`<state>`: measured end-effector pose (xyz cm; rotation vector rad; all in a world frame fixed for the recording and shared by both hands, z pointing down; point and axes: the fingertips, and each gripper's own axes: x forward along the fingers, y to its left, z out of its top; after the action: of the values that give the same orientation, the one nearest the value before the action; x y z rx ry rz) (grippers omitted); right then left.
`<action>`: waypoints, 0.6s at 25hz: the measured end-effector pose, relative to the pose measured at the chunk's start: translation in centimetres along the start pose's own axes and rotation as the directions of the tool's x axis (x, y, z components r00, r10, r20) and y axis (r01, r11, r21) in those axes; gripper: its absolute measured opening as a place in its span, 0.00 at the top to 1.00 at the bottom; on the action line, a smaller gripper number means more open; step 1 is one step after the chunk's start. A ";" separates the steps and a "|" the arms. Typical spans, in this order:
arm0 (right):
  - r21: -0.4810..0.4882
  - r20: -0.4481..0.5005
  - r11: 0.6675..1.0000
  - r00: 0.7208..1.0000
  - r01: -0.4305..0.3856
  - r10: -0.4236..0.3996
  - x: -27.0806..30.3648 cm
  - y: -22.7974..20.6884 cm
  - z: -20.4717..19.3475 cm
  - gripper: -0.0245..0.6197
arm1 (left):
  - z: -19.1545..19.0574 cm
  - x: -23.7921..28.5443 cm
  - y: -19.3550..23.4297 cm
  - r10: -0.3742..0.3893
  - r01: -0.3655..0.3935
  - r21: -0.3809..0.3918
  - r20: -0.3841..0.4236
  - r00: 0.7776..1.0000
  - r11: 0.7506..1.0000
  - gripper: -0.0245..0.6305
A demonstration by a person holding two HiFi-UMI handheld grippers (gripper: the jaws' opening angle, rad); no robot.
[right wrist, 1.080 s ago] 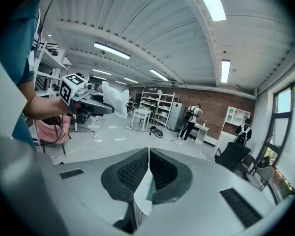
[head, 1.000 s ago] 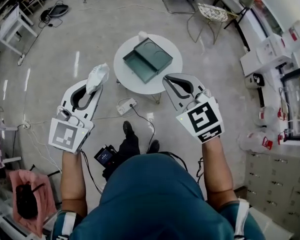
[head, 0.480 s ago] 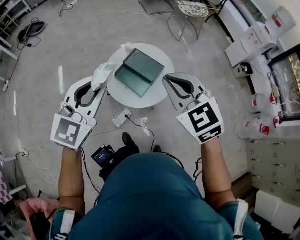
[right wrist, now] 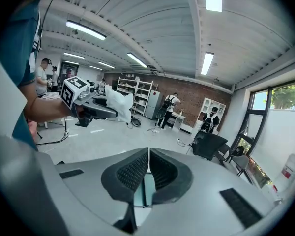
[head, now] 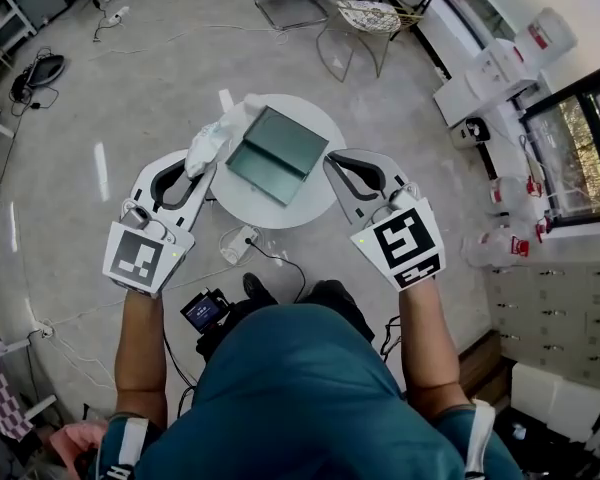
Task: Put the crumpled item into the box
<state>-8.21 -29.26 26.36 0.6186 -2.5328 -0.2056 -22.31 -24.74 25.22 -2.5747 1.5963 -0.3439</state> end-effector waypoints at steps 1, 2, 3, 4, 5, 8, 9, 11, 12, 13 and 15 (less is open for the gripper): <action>-0.002 -0.005 1.000 1.000 -0.001 0.001 0.5 -0.2 0.1 0.90 | -0.2 0.1 0.4 0.000 0.000 -0.005 0.001 1.000 1.000 0.84; -0.003 -0.008 1.000 1.000 -0.002 0.002 1.1 -0.4 0.2 0.90 | -0.5 0.2 0.8 0.001 -0.001 -0.010 0.000 1.000 1.000 0.84; -0.004 -0.009 1.000 1.000 -0.004 0.004 1.8 -0.7 0.3 0.90 | -0.8 0.3 1.3 0.005 -0.005 -0.014 -0.003 1.000 1.000 0.84; -0.005 -0.007 1.000 1.000 -0.009 0.009 2.4 -1.1 0.5 0.90 | -1.1 0.5 1.8 0.011 -0.012 -0.018 -0.008 1.000 1.000 0.84; -0.007 -0.004 1.000 1.000 -0.018 0.018 3.1 -1.5 0.7 0.90 | -1.4 0.8 2.3 0.021 -0.021 -0.021 -0.013 1.000 1.000 0.84; -0.021 0.002 0.997 0.997 -0.071 0.071 5.4 -2.7 1.2 0.90 | -1.8 1.7 4.2 0.069 -0.070 -0.030 -0.036 0.997 0.997 0.84; -0.029 0.004 0.995 0.996 -0.091 0.092 6.2 -3.1 1.4 0.90 | -1.9 2.0 4.9 0.089 -0.090 -0.033 -0.042 0.995 0.995 0.84; -0.046 0.013 0.991 0.992 -0.128 0.128 7.5 -3.9 1.7 0.90 | -2.0 2.5 5.7 0.126 -0.128 -0.034 -0.051 0.991 0.991 0.84; -0.053 0.018 0.988 0.989 -0.143 0.144 8.1 -4.1 1.7 0.90 | -2.1 2.6 5.9 0.141 -0.143 -0.033 -0.056 0.988 0.989 0.84; -0.059 0.022 0.986 0.987 -0.157 0.159 8.6 -4.4 1.7 0.90 | -2.3 2.7 5.9 0.155 -0.158 -0.032 -0.061 0.986 0.987 0.84; -0.070 0.027 0.979 0.981 -0.189 0.192 9.5 -4.6 1.5 0.90 | -2.6 2.7 5.8 0.183 -0.187 -0.038 -0.078 0.980 0.982 0.84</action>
<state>-14.42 -37.71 28.13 0.3463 -2.5867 -0.2327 -26.80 -29.63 27.03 -2.4453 1.8725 -0.3956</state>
